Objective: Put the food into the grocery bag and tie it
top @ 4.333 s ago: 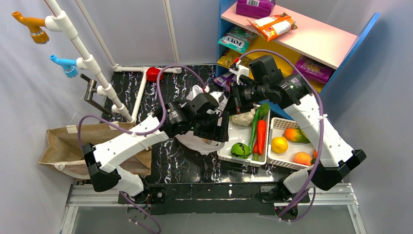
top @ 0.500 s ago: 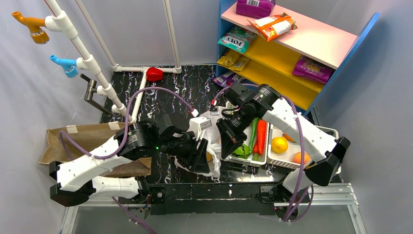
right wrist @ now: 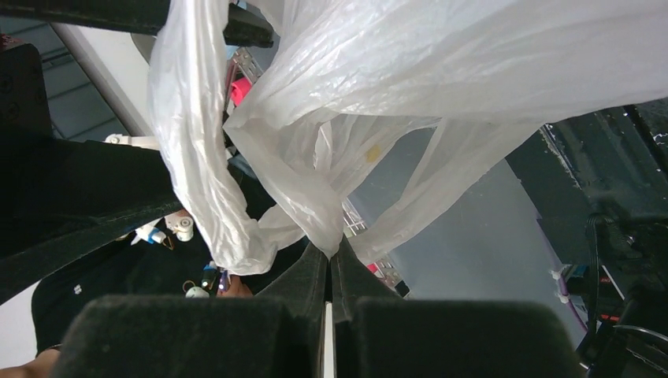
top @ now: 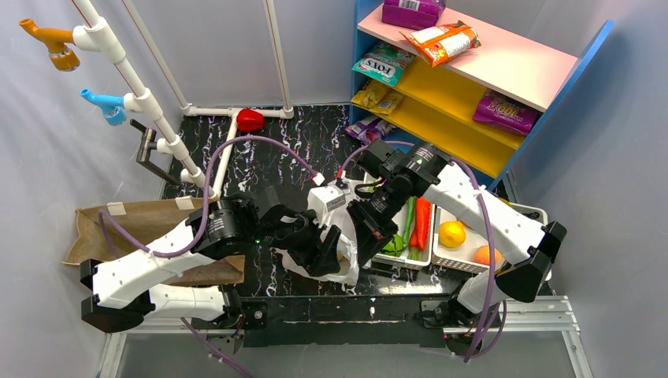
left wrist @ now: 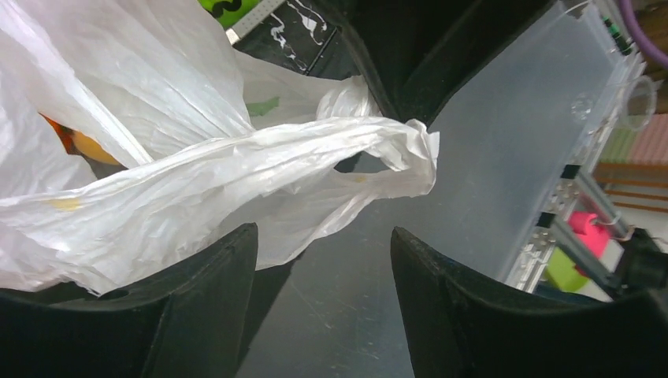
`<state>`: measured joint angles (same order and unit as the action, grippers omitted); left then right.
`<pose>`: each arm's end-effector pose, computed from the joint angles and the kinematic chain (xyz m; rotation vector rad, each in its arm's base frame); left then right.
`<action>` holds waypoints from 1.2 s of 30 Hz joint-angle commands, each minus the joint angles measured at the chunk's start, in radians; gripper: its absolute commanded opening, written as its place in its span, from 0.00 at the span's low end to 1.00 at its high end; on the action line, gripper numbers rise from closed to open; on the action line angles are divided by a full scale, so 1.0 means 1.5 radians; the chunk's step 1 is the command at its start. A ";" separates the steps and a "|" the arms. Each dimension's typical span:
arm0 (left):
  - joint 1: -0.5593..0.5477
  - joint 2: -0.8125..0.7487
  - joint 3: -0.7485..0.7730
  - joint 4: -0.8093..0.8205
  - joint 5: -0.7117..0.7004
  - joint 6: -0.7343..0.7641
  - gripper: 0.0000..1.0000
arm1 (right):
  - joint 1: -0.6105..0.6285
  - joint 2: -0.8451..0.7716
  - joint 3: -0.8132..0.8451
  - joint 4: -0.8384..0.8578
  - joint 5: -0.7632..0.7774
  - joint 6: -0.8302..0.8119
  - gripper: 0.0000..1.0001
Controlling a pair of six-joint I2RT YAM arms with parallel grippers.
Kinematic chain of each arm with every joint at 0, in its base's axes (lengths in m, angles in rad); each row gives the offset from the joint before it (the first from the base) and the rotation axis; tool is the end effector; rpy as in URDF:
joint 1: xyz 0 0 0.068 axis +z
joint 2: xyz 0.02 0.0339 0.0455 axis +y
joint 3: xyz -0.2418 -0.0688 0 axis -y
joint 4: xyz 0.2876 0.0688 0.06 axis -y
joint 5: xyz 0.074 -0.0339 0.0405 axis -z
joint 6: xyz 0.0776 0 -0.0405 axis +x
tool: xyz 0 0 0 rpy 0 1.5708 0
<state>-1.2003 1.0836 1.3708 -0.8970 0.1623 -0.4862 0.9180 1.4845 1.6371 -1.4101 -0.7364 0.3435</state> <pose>0.0930 -0.2740 0.3799 0.9354 2.2159 -1.0654 0.1498 0.2817 0.3323 0.9353 -2.5774 -1.1076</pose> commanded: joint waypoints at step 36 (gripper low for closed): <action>-0.065 -0.040 -0.040 0.135 -0.066 0.413 0.59 | 0.010 0.018 0.055 0.006 -0.008 0.030 0.01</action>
<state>-1.2873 1.0157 1.2949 -0.7101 0.0818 0.0898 0.9253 1.5249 1.6695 -1.4048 -0.7345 0.3866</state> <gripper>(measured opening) 0.581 0.032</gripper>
